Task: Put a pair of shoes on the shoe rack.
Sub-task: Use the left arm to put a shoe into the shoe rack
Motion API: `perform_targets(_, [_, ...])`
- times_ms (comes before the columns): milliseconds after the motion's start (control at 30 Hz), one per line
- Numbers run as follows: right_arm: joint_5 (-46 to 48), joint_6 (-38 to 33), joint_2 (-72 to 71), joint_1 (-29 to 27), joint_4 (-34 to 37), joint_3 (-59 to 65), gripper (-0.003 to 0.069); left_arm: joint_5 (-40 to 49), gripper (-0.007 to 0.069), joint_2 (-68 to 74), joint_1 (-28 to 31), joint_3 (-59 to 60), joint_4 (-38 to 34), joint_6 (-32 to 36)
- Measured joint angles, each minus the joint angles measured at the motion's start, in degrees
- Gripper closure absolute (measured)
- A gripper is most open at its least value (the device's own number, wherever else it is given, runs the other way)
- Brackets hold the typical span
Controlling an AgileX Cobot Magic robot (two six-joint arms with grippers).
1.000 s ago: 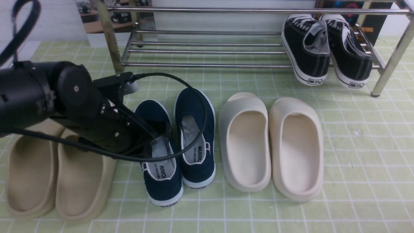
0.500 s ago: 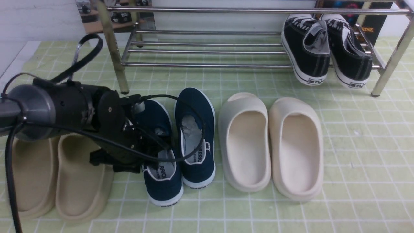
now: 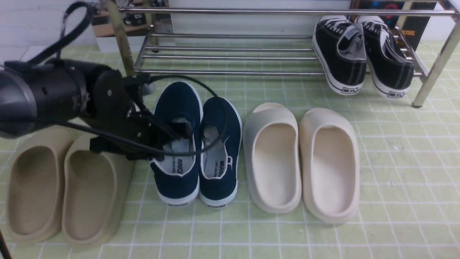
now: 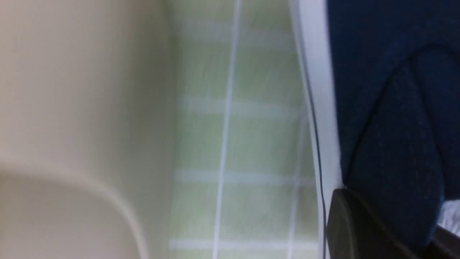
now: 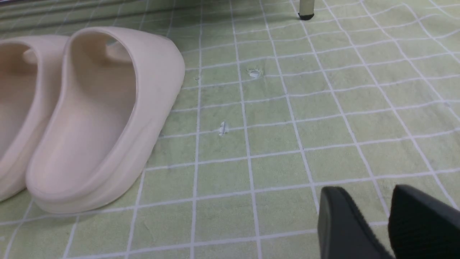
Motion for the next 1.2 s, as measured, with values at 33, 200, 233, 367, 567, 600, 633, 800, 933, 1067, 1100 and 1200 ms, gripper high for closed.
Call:
perform_targets(33, [0.0, 0.0, 0.0, 0.0, 0.0, 0.0, 0.0421, 1.22, 0.0617, 0.06, 0.0, -1.89, 0.55, 0.77])
perform_targets(200, [0.0, 0.0, 0.0, 0.0, 0.0, 0.0, 0.0421, 7.45, 0.0617, 3.66, -0.11, -15.02, 4.65, 3.26])
perform_targets(233, [0.0, 0.0, 0.0, 0.0, 0.0, 0.0, 0.0421, 8.84, 0.0617, 5.01, -0.11, -18.14, 5.52, 3.26])
perform_targets(367, [0.0, 0.0, 0.0, 0.0, 0.0, 0.0, 0.0421, 15.29, 0.0617, 14.17, -0.11, -31.53, 6.87, 4.2])
perform_targets(567, [0.0, 0.0, 0.0, 0.0, 0.0, 0.0, 0.0421, 26.31, 0.0617, 28.58, -0.11, -51.61, 6.99, 6.68])
perform_targets(600, [0.0, 0.0, 0.0, 0.0, 0.0, 0.0, 0.0421, 28.02, 0.0617, 31.05, -0.03, -55.63, 6.99, 7.05])
perform_targets(633, [0.0, 0.0, 0.0, 0.0, 0.0, 0.0, 0.0421, 29.05, 0.0617, 32.92, 0.1, -58.85, 6.93, 7.21])
perform_targets(800, [0.0, 0.0, 0.0, 0.0, 0.0, 0.0, 0.0421, 30.64, 0.0617, 38.93, 1.47, -69.85, 6.23, 7.35])
perform_targets(933, [0.0, 0.0, 0.0, 0.0, 0.0, 0.0, 0.0421, 30.3, 0.0617, 42.37, 3.47, -74.91, 4.42, 7.29])
perform_targets(1067, [0.0, 0.0, 0.0, 0.0, 0.0, 0.0, 0.0421, 28.16, 0.0617, 44.8, 4.83, -76.32, 3.44, 6.94])
perform_targets(1100, [0.0, 0.0, 0.0, 0.0, 0.0, 0.0, 0.0421, 27.73, 0.0617, 45.15, 4.89, -76.34, 3.44, 6.65])
perform_targets(1200, [0.0, 0.0, 0.0, 0.0, 0.0, 0.0, 0.0421, 25.94, 0.0617, 45.8, 4.89, -76.39, 3.88, 6.33])
